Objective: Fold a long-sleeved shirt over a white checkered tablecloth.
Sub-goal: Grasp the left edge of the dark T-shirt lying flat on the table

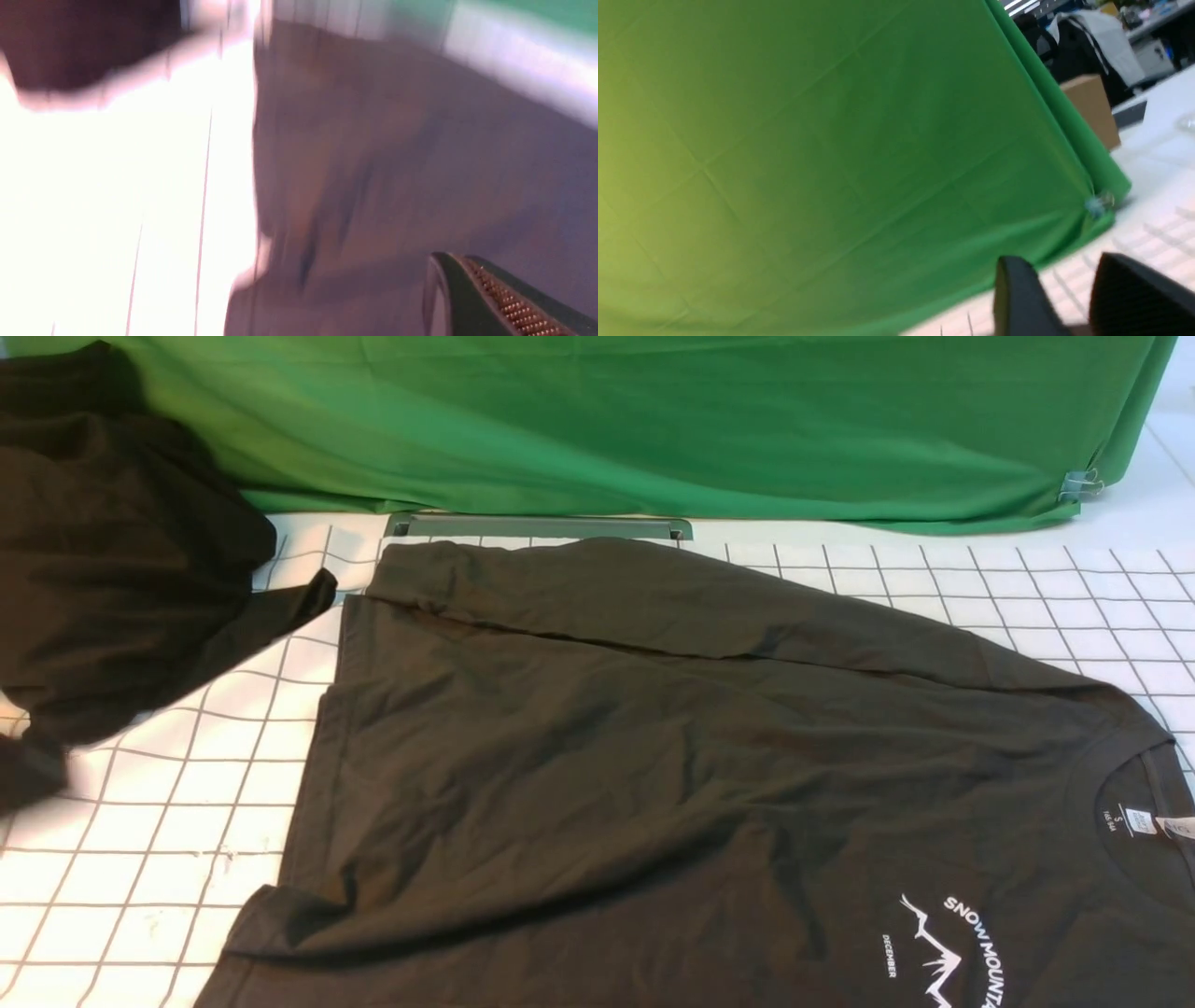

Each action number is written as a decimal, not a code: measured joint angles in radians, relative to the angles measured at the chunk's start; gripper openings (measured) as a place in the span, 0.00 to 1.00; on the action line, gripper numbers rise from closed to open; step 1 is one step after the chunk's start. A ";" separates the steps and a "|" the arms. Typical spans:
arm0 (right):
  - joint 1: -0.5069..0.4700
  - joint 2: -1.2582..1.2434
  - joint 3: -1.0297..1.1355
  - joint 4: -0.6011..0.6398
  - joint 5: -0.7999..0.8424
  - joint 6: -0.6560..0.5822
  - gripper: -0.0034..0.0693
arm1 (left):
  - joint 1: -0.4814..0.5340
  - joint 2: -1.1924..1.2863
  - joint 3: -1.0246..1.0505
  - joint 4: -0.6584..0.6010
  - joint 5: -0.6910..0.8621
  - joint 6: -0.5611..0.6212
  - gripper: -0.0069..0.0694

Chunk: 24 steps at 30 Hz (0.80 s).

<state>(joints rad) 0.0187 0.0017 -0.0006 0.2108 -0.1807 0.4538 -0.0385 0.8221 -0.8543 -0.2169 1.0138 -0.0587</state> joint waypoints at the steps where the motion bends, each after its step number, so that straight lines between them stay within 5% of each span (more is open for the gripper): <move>1: 0.009 0.000 -0.020 -0.001 0.048 -0.003 0.27 | 0.000 0.047 0.006 -0.007 0.008 0.013 0.09; 5: 0.079 0.050 -0.186 -0.002 0.337 -0.136 0.08 | -0.040 0.221 0.081 -0.002 -0.011 0.051 0.08; 13: 0.220 0.464 -0.582 -0.008 0.821 -0.454 0.06 | -0.264 0.447 0.199 0.163 -0.114 -0.072 0.08; 24: 0.249 0.650 -0.625 -0.008 0.872 -0.519 0.06 | -0.289 0.556 0.202 0.270 -0.263 -0.145 0.22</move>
<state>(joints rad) 0.2679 0.6514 -0.6258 0.2028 0.6915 -0.0655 -0.3278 1.3779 -0.6525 0.0535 0.7512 -0.2034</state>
